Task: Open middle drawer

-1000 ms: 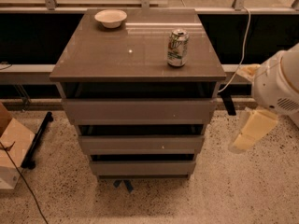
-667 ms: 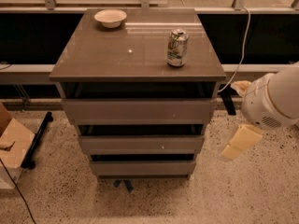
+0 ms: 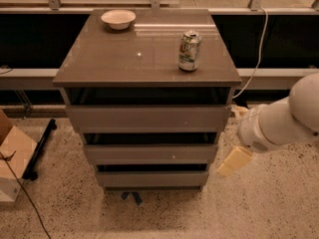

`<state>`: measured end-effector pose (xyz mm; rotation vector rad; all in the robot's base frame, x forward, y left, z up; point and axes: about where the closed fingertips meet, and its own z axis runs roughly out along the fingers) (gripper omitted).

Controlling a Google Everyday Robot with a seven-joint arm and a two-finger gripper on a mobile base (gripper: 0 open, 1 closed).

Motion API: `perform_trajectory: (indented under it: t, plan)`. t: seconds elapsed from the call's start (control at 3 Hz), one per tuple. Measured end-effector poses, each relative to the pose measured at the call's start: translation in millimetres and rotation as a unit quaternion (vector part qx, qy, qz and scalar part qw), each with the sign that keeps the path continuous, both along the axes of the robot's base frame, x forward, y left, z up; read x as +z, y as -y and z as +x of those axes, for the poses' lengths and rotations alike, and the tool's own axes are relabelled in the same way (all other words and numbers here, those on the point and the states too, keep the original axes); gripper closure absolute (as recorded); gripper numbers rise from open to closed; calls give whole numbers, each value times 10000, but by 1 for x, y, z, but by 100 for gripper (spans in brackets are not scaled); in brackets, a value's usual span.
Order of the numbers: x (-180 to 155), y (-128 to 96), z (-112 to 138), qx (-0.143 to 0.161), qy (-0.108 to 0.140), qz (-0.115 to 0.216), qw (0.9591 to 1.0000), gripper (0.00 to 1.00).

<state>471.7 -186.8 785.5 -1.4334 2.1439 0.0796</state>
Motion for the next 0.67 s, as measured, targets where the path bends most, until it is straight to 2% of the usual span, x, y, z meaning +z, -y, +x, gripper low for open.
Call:
perform_trajectory:
  t: [0.33,0.67]
  plan:
    - [-39,-2,22,12,-155,17,9999,0]
    - [-45,-3,24,26,-196,27,9998,0]
